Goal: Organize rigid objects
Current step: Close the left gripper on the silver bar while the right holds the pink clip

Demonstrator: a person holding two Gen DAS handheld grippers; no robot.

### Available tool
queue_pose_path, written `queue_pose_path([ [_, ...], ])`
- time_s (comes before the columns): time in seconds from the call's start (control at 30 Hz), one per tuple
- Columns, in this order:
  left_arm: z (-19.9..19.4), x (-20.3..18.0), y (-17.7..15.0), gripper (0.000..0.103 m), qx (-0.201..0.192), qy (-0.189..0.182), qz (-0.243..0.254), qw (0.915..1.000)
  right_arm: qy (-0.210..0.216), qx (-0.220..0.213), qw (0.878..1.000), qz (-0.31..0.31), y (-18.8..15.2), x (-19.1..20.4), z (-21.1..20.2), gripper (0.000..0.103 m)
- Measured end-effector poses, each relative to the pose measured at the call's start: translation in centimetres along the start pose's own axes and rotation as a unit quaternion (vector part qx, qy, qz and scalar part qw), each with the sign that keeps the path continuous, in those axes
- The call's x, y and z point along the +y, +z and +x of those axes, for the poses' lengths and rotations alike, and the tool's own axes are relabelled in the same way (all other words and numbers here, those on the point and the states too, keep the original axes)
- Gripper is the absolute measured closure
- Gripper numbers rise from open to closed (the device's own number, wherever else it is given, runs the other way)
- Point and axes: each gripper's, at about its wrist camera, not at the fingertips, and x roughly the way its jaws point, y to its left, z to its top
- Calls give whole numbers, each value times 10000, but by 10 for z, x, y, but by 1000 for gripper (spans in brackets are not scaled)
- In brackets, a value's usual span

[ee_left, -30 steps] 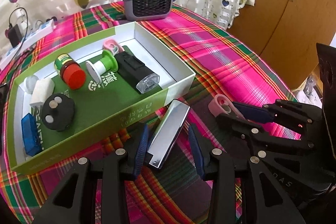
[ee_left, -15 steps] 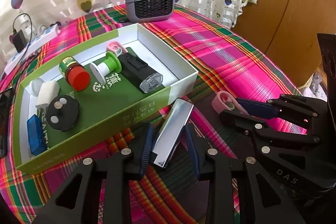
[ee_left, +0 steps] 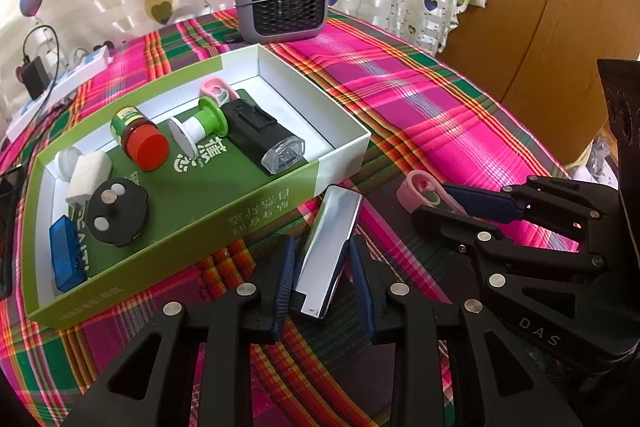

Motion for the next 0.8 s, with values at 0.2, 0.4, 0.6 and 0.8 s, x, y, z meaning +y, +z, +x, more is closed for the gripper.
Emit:
queue_pose_path([
  [0.2,0,0,0,76,4,4,5,10000,2,0,10000,2,0,0,0,78],
  [0.4,0,1,0,77,3,0,-1,10000,5,-1,10000,5,0,0,0,78],
  [0.6,-1,-2,-1,78,-7,-34,7,10000,1,-1,10000,2,0,1,0,78],
  [0.8,-1,-2,-1,79,-4,-42,19,10000,-1,-1,10000,2,0,1,0,78],
])
